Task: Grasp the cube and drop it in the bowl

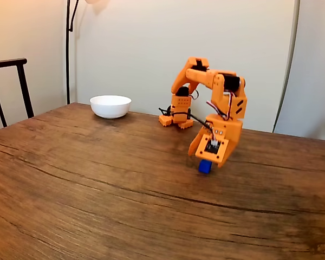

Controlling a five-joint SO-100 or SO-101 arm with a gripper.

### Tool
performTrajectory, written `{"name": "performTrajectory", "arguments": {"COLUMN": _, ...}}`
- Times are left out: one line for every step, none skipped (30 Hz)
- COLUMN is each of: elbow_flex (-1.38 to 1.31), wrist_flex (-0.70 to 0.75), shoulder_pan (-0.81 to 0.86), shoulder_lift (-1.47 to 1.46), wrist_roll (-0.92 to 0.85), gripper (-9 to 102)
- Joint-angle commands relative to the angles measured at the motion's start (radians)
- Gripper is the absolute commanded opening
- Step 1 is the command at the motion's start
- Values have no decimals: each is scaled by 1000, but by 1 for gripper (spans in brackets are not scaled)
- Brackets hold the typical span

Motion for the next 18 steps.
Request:
{"name": "performTrajectory", "arguments": {"elbow_flex": -57, "wrist_flex": -2, "shoulder_pan": -9, "shoulder_lift": -3, "wrist_roll": -9, "gripper": 42}}
{"name": "performTrajectory", "arguments": {"elbow_flex": -61, "wrist_flex": -2, "shoulder_pan": -9, "shoulder_lift": -8, "wrist_roll": -9, "gripper": 42}}
{"name": "performTrajectory", "arguments": {"elbow_flex": -61, "wrist_flex": -2, "shoulder_pan": -9, "shoulder_lift": -11, "wrist_roll": -9, "gripper": 42}}
{"name": "performTrajectory", "arguments": {"elbow_flex": -60, "wrist_flex": -2, "shoulder_pan": -9, "shoulder_lift": -14, "wrist_roll": -9, "gripper": 42}}
{"name": "performTrajectory", "arguments": {"elbow_flex": -60, "wrist_flex": -3, "shoulder_pan": -9, "shoulder_lift": -15, "wrist_roll": -9, "gripper": 42}}
{"name": "performTrajectory", "arguments": {"elbow_flex": -60, "wrist_flex": -5, "shoulder_pan": -9, "shoulder_lift": -17, "wrist_roll": -9, "gripper": 42}}
{"name": "performTrajectory", "arguments": {"elbow_flex": -60, "wrist_flex": -3, "shoulder_pan": -9, "shoulder_lift": -17, "wrist_roll": -9, "gripper": 42}}
{"name": "performTrajectory", "arguments": {"elbow_flex": -58, "wrist_flex": -3, "shoulder_pan": -8, "shoulder_lift": -17, "wrist_roll": -9, "gripper": 42}}
{"name": "performTrajectory", "arguments": {"elbow_flex": -52, "wrist_flex": -3, "shoulder_pan": -6, "shoulder_lift": -17, "wrist_roll": -9, "gripper": 42}}
{"name": "performTrajectory", "arguments": {"elbow_flex": -49, "wrist_flex": -3, "shoulder_pan": -3, "shoulder_lift": -17, "wrist_roll": -9, "gripper": 42}}
{"name": "performTrajectory", "arguments": {"elbow_flex": -48, "wrist_flex": -3, "shoulder_pan": -3, "shoulder_lift": -17, "wrist_roll": -8, "gripper": 42}}
{"name": "performTrajectory", "arguments": {"elbow_flex": -43, "wrist_flex": -3, "shoulder_pan": -2, "shoulder_lift": -17, "wrist_roll": -8, "gripper": 42}}
{"name": "performTrajectory", "arguments": {"elbow_flex": -41, "wrist_flex": -3, "shoulder_pan": -2, "shoulder_lift": -17, "wrist_roll": -8, "gripper": 42}}
{"name": "performTrajectory", "arguments": {"elbow_flex": -41, "wrist_flex": -3, "shoulder_pan": -2, "shoulder_lift": -17, "wrist_roll": -8, "gripper": 42}}
{"name": "performTrajectory", "arguments": {"elbow_flex": -40, "wrist_flex": -2, "shoulder_pan": 0, "shoulder_lift": -18, "wrist_roll": -8, "gripper": 42}}
{"name": "performTrajectory", "arguments": {"elbow_flex": -40, "wrist_flex": -2, "shoulder_pan": 0, "shoulder_lift": -18, "wrist_roll": -8, "gripper": 42}}
{"name": "performTrajectory", "arguments": {"elbow_flex": -40, "wrist_flex": -2, "shoulder_pan": 0, "shoulder_lift": -18, "wrist_roll": -8, "gripper": 42}}
{"name": "performTrajectory", "arguments": {"elbow_flex": -40, "wrist_flex": -2, "shoulder_pan": 6, "shoulder_lift": -18, "wrist_roll": -8, "gripper": 42}}
